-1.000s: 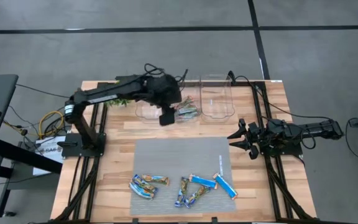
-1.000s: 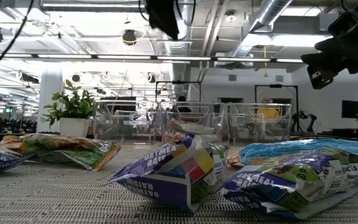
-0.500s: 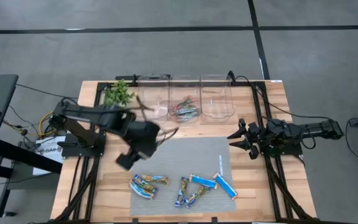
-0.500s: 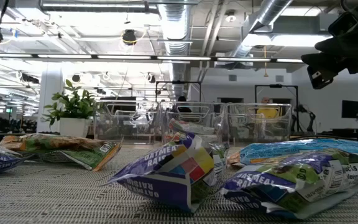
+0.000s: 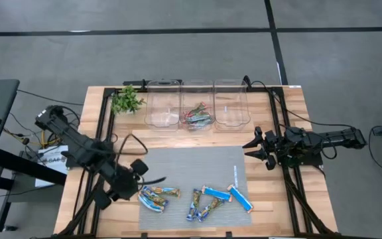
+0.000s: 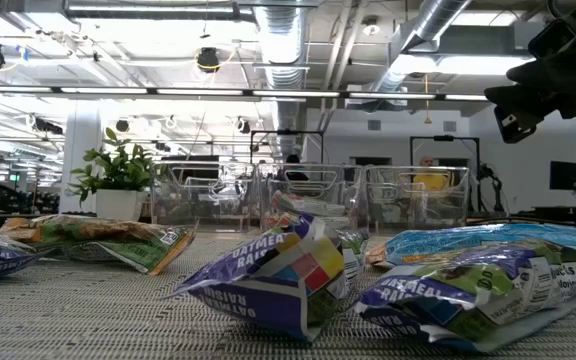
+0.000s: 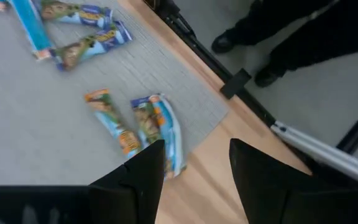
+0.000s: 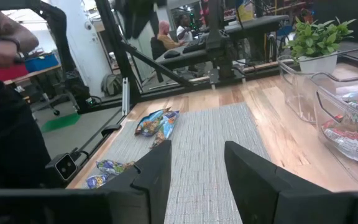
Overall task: Pick and place Granola Bars by type
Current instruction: Put the yellow granola bar into the left transparent bin
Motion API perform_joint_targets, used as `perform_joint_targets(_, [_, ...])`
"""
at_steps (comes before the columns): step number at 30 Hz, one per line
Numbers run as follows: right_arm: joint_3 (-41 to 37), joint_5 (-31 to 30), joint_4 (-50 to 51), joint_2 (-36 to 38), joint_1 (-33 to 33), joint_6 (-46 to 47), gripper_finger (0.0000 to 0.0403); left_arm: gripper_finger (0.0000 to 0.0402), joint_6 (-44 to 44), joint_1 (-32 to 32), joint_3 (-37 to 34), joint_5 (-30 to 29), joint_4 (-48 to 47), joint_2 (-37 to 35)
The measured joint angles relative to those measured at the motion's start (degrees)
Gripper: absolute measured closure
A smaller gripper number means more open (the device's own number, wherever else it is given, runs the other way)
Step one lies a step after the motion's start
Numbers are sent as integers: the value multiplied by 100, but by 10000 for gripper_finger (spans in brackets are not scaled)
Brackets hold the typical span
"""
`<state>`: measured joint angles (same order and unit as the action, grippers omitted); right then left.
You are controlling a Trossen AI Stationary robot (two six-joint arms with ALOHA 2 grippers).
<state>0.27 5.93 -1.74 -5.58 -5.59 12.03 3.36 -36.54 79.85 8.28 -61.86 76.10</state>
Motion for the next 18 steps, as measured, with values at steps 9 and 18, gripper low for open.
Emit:
perform_joint_targets(9, [1,0,2,0,-2,0,261,229,-999,-78,-2418,-550,2218,-41])
perform_joint_targets(18, [-1,0,2,0,0,0,259,228,-1589,202,-3187,-1520,3436,659])
